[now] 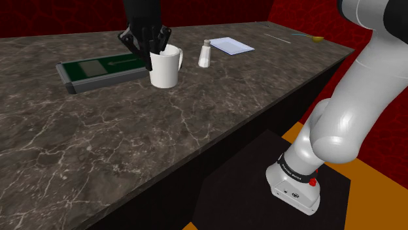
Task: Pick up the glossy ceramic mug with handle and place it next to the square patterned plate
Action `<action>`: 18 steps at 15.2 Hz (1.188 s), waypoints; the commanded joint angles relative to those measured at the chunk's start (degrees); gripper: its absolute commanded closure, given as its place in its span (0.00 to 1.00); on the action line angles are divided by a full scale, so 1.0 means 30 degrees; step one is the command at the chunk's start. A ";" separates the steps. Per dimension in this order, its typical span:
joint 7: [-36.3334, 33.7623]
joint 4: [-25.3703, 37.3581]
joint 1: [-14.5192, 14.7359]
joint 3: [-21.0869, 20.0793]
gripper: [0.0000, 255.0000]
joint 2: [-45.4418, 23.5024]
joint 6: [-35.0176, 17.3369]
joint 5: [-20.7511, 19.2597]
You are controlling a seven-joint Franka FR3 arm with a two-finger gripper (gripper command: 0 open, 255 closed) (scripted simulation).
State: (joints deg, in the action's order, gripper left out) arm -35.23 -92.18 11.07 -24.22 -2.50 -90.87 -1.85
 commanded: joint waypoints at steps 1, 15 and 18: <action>0.0010 0.0637 0.0006 -0.0002 1.00 -0.0091 0.0558 -0.0039; -0.0343 0.6195 0.0430 -0.0235 1.00 -0.1628 0.4725 -0.0690; -0.0467 0.7738 0.0632 -0.0315 1.00 -0.2193 0.5755 -0.0950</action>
State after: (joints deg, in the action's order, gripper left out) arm -36.47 -70.67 12.74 -25.07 -8.50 -74.79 -4.43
